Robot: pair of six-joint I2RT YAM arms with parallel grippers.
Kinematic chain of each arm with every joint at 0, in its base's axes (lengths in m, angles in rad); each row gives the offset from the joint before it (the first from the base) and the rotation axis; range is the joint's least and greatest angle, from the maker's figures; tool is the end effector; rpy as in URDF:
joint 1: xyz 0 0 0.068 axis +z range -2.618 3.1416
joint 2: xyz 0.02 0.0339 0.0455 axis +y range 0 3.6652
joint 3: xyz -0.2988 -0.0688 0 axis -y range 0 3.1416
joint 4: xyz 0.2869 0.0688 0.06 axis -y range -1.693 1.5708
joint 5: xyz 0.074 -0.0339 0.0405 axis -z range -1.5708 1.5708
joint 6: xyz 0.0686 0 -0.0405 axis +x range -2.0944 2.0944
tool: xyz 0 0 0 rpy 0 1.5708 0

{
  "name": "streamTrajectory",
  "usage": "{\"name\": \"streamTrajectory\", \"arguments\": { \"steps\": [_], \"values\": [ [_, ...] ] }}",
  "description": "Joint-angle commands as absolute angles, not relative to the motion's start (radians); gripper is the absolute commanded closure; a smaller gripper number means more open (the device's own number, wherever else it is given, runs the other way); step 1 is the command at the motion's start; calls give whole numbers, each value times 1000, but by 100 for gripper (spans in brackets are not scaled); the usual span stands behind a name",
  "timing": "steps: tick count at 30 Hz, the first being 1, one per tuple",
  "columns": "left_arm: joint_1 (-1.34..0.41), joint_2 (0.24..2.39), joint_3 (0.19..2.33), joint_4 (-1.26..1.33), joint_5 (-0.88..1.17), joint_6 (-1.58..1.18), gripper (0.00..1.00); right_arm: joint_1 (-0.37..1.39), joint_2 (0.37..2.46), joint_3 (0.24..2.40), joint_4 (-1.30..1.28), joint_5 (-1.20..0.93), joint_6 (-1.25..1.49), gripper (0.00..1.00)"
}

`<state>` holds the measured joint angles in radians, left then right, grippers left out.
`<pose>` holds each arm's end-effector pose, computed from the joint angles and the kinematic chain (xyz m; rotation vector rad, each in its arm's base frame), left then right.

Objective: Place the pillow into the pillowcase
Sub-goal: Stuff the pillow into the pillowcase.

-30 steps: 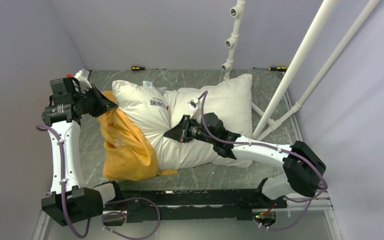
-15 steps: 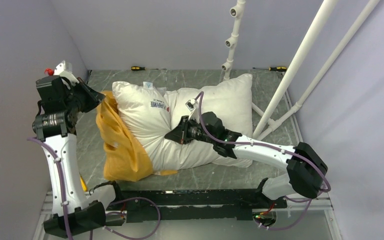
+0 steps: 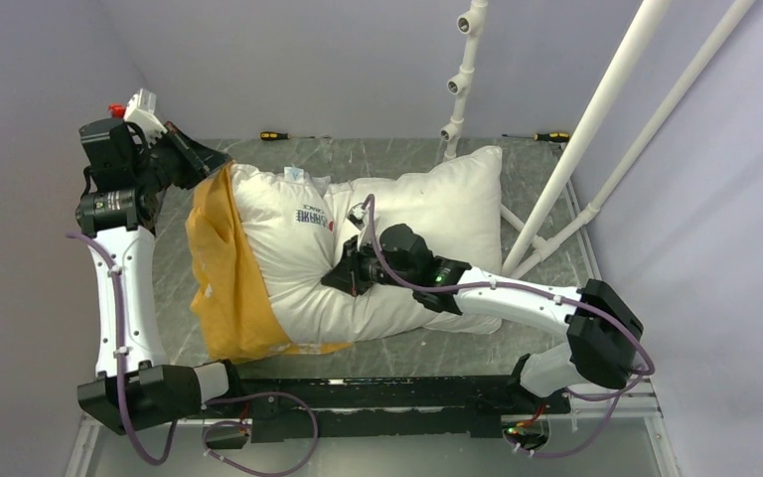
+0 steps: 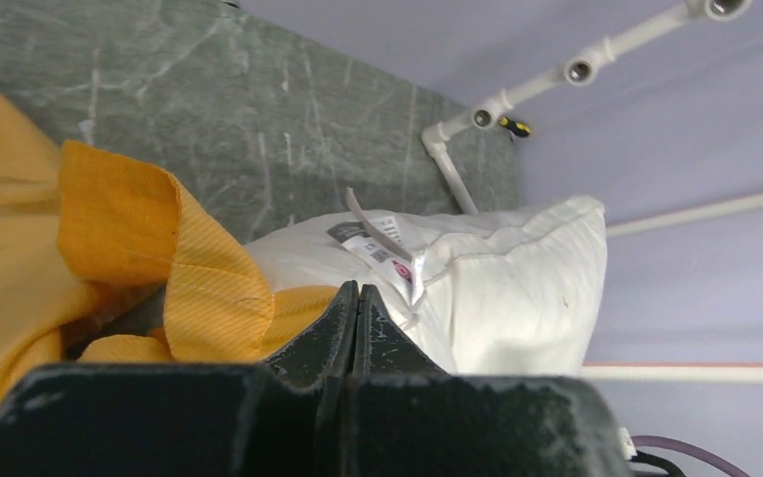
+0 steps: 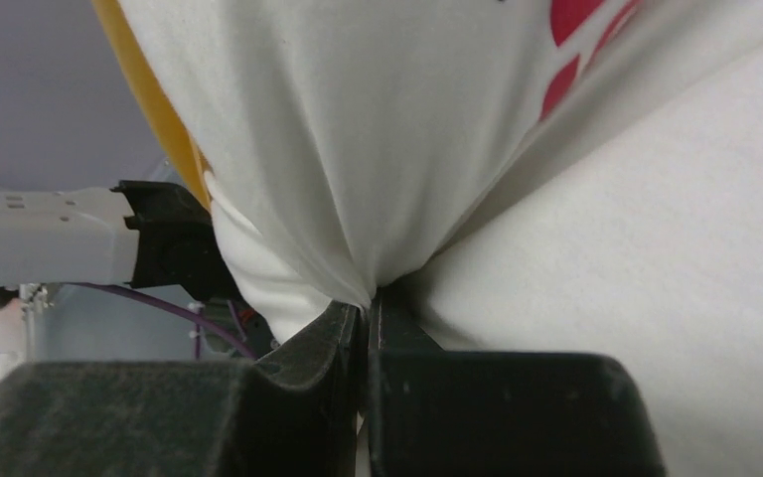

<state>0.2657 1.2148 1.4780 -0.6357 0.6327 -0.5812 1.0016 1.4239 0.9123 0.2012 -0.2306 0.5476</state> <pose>0.2979 0.0390 0.4791 -0.3950 1.9140 -0.8212 0.1969 0.3368 0.2779 -0.6379 1.9828 1.2306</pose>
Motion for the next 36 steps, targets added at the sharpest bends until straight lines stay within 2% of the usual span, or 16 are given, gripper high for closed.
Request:
{"name": "streamTrajectory", "arguments": {
  "steps": [1, 4, 11, 18, 20, 21, 25, 27, 32, 36],
  "values": [
    [223, 1176, 1549, -391, 768, -594, 100, 1070, 1486, 932, -45, -260, 457, 100],
    [176, 1192, 1563, -365, 879, -610, 100, 1079, 1508, 960, -100, -216, 441, 100],
    [-26, 1172, 1620, -551, 877, -442, 100, 1081, 1539, 1004, -166, -153, 438, 100],
    [-102, 1089, 1534, -642, 833, -396, 100, 1081, 1535, 1016, -185, -115, 460, 99],
    [-107, 1071, 1462, -640, 816, -394, 100, 1081, 1494, 1014, -179, -99, 466, 90],
    [-109, 1064, 1434, -639, 811, -392, 100, 1081, 1461, 1015, -181, -79, 465, 82],
    [-118, 1026, 1372, -623, 750, -401, 100, 1081, 1287, 1017, -181, -10, 453, 35],
    [-120, 1020, 1371, -629, 738, -401, 100, 1074, 1191, 1019, -151, -14, 430, 23],
    [-121, 1019, 1382, -638, 725, -402, 100, 1073, 1051, 1056, -54, -23, 327, 18],
    [-121, 1015, 1402, -656, 704, -404, 100, 1046, 1114, 1153, -18, -29, 266, 17]
  ]
}}
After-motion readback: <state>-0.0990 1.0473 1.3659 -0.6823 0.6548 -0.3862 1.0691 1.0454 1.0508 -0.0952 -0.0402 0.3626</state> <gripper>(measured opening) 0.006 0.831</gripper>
